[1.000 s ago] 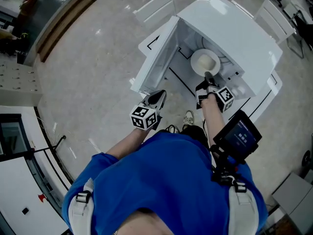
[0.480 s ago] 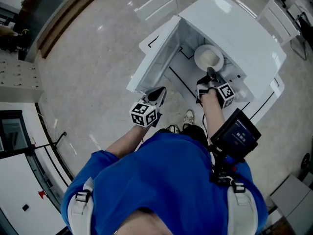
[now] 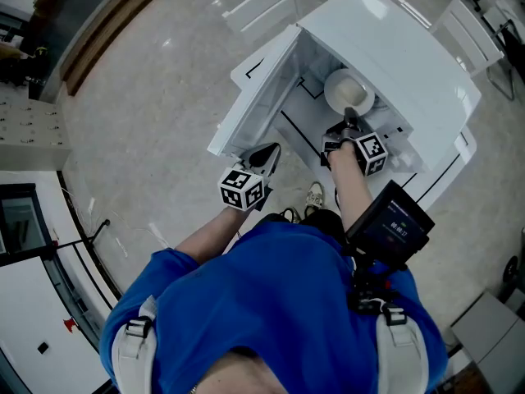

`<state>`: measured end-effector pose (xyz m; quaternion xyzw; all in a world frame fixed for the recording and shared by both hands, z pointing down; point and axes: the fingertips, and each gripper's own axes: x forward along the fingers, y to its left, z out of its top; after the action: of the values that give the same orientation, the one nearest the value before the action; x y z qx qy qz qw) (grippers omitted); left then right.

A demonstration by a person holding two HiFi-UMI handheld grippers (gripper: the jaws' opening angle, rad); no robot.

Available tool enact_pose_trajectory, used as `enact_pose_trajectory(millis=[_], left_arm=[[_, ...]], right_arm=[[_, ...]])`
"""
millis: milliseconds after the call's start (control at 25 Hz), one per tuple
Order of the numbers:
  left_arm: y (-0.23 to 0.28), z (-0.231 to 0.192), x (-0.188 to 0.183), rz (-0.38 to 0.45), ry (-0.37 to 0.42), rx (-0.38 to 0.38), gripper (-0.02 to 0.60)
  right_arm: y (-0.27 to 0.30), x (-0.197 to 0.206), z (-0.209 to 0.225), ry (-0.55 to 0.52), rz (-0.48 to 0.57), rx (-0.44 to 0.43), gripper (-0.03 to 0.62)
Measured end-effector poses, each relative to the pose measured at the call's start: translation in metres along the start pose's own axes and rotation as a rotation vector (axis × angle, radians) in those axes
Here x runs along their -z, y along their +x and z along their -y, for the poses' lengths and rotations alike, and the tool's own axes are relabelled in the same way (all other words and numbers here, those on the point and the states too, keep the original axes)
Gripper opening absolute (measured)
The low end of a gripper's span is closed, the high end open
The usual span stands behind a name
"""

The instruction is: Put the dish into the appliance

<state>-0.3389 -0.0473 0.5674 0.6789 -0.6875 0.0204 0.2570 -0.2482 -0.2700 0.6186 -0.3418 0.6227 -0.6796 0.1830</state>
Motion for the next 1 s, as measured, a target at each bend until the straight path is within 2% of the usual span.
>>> enact_pose_trajectory(millis=[120,440,880,1000], left_arm=[[0.001,0.004,-0.001,-0.001,0.000,0.009,0.006],[0.020,-0.017,0.007,-0.010,-0.007,-0.002,0.006],[0.019,-0.024,0.010,-0.017,-0.020,-0.006,0.007],[0.019,-0.025,0.008,-0.014,-0.022,-0.005,0.006]], right_arm=[[0.001,0.001,-0.002,-0.022,0.002,0.010,0.012],[0.033,0.008,0.004,-0.068,-0.019,0.025,0.012],[0.042,0.008,-0.003,-0.071,-0.020,0.016,0.015],[0.043,0.007,-0.001,-0.069,-0.022,0.020,0.038]])
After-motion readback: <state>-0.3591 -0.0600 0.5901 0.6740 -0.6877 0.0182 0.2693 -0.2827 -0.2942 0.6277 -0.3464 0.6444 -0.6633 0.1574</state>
